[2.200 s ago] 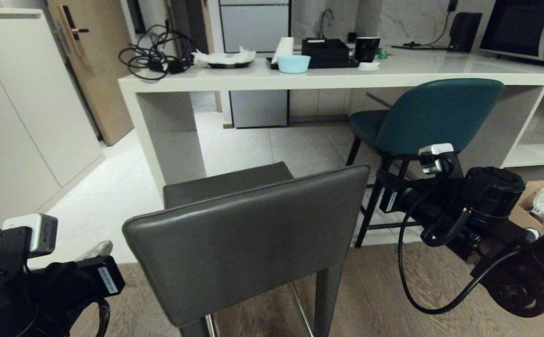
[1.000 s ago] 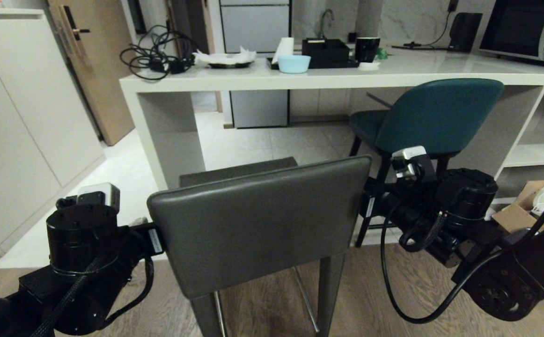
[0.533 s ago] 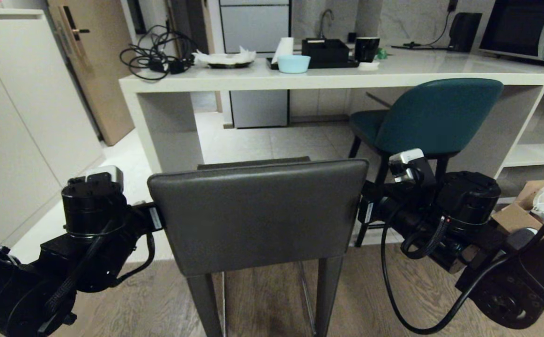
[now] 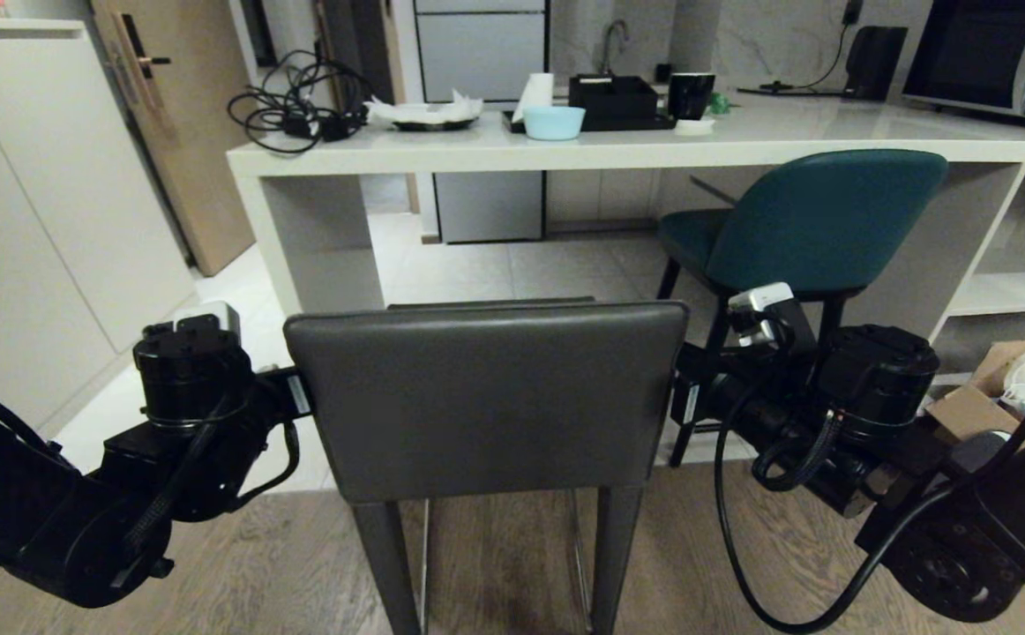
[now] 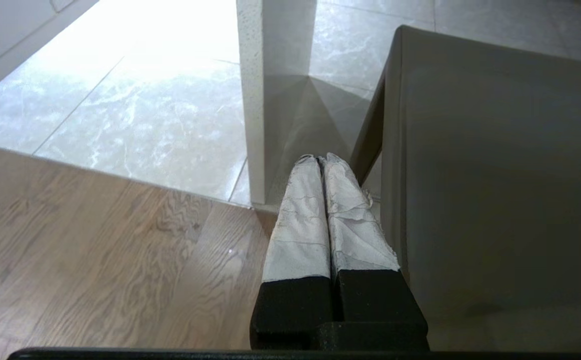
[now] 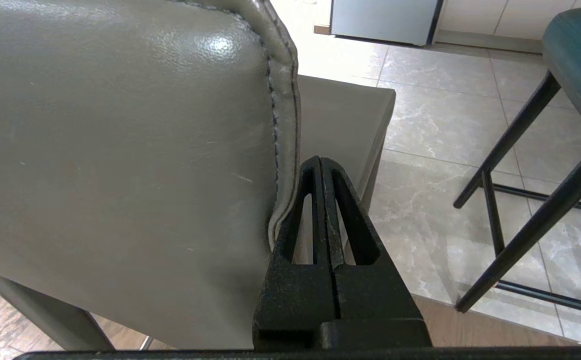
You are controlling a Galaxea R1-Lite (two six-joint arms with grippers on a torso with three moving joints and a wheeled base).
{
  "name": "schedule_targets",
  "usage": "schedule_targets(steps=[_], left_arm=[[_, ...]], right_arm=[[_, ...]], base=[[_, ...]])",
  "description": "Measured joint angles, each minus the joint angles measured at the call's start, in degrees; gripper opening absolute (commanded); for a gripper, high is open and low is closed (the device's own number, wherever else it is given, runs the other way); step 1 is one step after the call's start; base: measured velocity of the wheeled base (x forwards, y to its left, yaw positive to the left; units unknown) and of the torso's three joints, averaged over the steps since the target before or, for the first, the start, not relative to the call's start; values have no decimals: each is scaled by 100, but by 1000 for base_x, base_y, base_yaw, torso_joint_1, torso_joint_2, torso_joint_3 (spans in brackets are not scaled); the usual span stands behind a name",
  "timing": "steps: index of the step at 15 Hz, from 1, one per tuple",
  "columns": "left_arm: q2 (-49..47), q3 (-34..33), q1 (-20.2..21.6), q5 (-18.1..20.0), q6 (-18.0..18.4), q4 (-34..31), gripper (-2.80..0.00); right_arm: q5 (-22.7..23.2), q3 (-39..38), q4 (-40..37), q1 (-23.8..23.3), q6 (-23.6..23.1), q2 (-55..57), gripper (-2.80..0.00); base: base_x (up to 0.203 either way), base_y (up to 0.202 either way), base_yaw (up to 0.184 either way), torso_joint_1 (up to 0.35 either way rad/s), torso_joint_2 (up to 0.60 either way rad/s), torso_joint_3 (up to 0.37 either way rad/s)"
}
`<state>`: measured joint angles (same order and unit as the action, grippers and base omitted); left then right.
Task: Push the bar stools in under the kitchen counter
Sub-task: Push the gray chair back under the dining table
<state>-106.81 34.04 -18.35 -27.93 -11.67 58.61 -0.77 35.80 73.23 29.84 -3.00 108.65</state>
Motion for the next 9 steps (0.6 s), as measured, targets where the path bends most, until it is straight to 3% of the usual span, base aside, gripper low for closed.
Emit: schedule_targets(steps=[9], left_arm=[[39, -287, 77, 80, 33, 22, -280]], right_arm=[[11, 5, 22, -83, 17, 72, -280]], base=[[0, 0, 0, 0, 0, 0]])
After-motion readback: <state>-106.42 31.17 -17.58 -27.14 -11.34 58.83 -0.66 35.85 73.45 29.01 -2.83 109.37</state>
